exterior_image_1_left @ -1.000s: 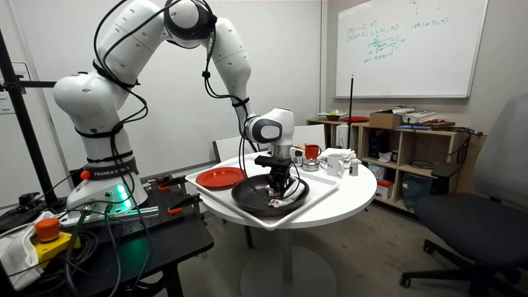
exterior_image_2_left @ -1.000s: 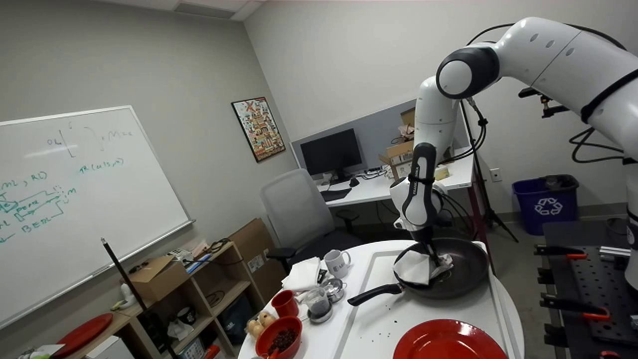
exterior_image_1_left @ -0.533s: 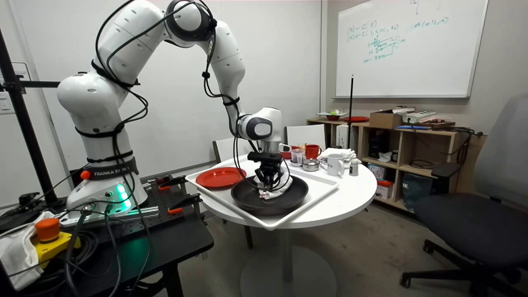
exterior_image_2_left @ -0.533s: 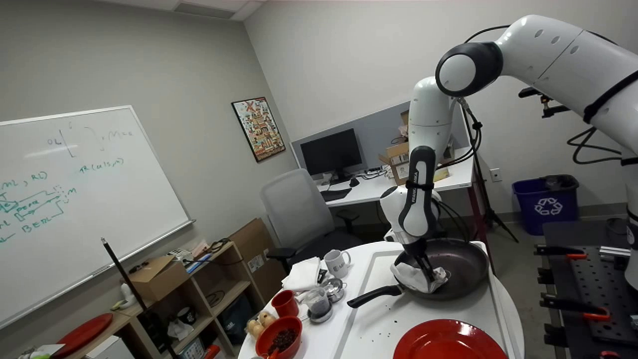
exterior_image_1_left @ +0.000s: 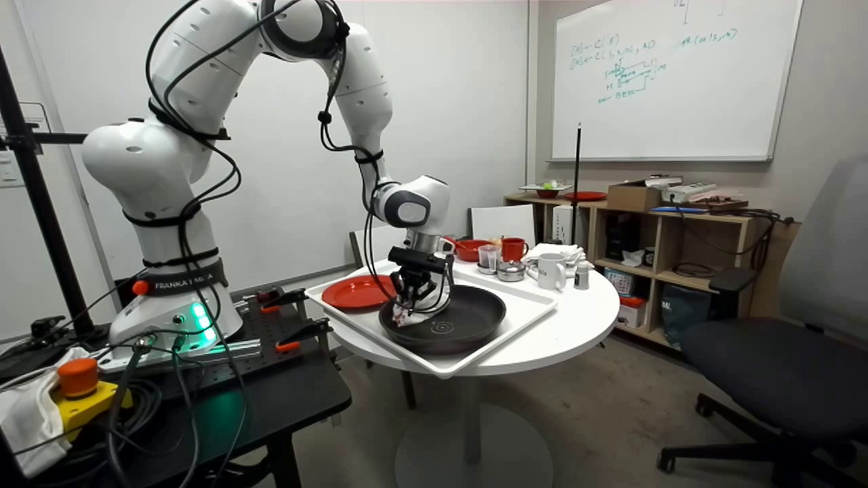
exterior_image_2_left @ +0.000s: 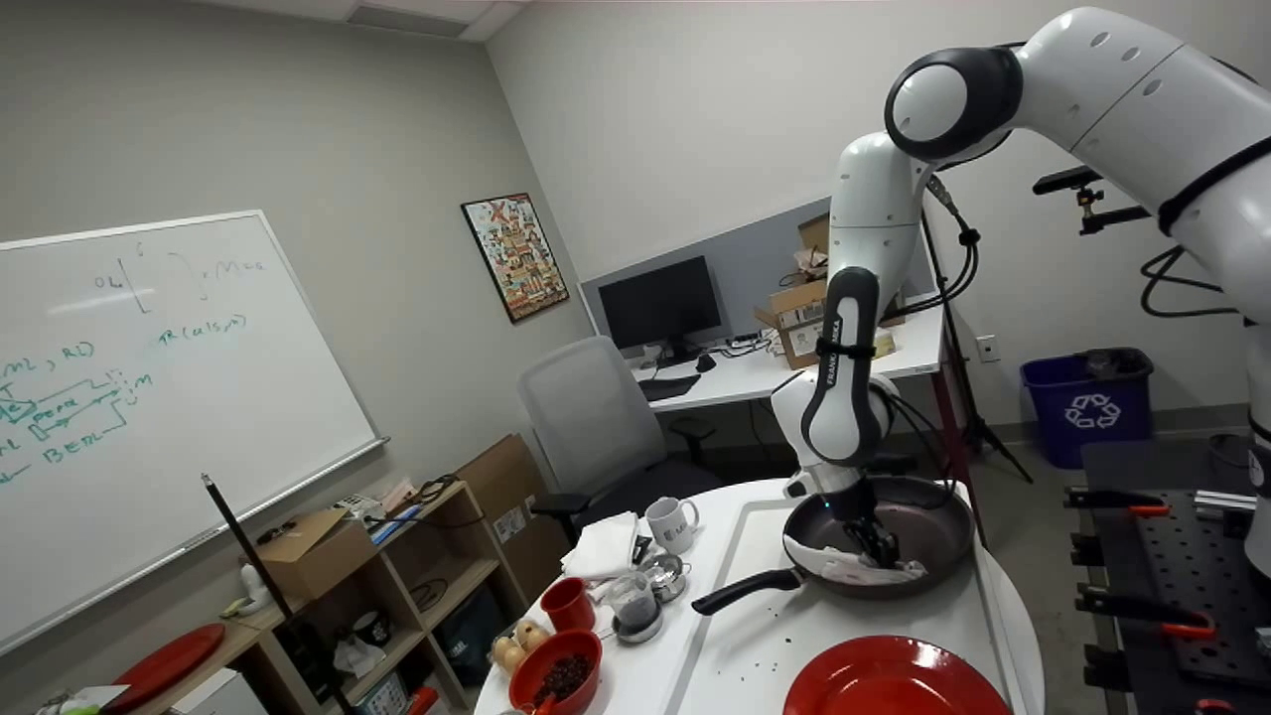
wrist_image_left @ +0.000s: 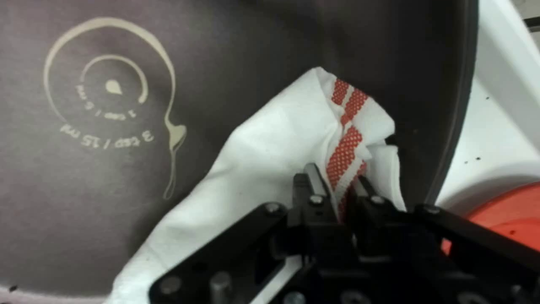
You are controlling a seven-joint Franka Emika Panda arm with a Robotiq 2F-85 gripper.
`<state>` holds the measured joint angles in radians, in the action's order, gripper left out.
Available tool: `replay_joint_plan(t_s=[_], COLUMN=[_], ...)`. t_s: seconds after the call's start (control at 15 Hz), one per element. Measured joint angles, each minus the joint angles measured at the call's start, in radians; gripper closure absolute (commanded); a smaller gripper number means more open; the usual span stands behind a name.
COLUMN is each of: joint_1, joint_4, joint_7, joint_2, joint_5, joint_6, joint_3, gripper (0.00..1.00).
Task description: Use the white towel to wipe the pan
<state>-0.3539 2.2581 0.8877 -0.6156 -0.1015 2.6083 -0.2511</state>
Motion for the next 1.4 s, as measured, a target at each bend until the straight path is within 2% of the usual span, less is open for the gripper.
replay_joint_plan(t_s=[0.2, 0.4, 0.6, 0.8, 1.07, 1.4], joint_1=[-0.061, -0.080, -0.080, -0.079, -0.066, 0.008], joint_4=[0.004, 0.000, 0.004, 0.064, 0.215, 0.358], joint_7=[0.138, 0.211, 0.248, 0.286, 0.343, 0.396], joint_2=[0.023, 0.040, 0.055, 0.118, 0.279, 0.475], joint_5=[0.079, 0.131, 0.169, 0.205, 0.287, 0.500], joint_6=[-0.108, -0.184, -0.189, -0.106, 0.070, 0.221], joint_3=[-0.014, 0.026, 0.069, 0.079, 0.053, -0.027], gripper=[0.93, 0.93, 0.93, 0.93, 0.93, 0.93])
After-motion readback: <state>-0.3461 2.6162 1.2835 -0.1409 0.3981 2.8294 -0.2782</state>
